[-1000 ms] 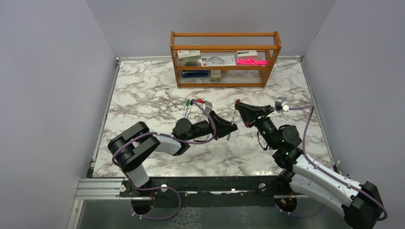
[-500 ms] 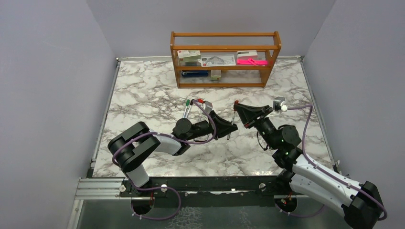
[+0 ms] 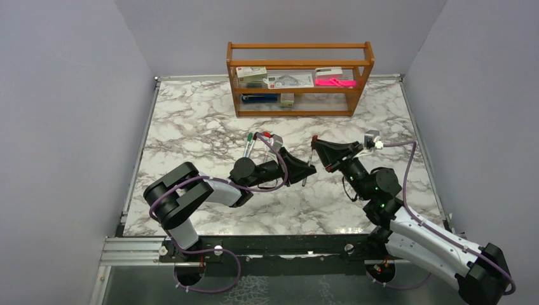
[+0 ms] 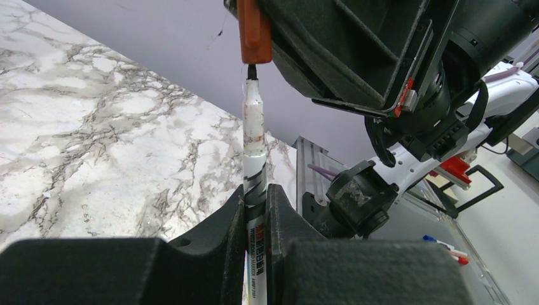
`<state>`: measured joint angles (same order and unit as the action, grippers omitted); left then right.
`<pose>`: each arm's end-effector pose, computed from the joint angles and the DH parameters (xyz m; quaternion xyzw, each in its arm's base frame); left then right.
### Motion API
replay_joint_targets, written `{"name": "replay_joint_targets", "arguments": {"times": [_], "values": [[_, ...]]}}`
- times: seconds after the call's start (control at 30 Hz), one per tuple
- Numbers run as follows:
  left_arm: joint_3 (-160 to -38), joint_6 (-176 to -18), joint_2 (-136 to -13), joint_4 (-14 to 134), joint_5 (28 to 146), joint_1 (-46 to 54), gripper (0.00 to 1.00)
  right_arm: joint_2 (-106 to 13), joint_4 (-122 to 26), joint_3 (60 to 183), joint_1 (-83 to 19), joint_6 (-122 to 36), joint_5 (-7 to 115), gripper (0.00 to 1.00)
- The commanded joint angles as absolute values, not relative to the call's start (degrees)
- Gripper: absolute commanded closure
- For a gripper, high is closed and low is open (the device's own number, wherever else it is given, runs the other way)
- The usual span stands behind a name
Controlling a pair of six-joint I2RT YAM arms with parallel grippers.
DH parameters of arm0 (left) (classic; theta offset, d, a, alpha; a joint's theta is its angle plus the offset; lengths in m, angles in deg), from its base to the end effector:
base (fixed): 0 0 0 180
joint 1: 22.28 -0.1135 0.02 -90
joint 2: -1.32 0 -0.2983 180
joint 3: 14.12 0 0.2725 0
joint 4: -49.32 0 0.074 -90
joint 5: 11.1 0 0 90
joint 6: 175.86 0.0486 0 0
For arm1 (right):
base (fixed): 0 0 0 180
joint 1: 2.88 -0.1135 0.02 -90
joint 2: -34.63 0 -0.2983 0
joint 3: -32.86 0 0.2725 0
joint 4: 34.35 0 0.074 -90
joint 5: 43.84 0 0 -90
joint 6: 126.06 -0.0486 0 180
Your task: Insert the pens into the pen caps
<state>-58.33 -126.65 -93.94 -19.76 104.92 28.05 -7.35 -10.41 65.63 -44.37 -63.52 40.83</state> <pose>0.1946 -0.2680 0.2350 0.2291 0.5554 -0.6555 0.4576 0.1420 0.1196 0.3005 -0.0379 0.6099 0.4244 0.6682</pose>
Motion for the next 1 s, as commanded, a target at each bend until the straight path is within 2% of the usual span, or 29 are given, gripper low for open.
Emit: {"name": "replay_joint_targets", "arguments": {"times": [0.0,0.97], "values": [[-59.98,-126.32,-93.28,-21.69,104.21,28.17,1.0,-6.77,-11.7,64.35,-44.04,-64.27,41.61,0.99],[-65.99,-126.13,-92.47,-19.6,100.6,28.14,1.0,-4.1,-11.48,58.33,-44.11,-69.65,44.57,0.99]]}}
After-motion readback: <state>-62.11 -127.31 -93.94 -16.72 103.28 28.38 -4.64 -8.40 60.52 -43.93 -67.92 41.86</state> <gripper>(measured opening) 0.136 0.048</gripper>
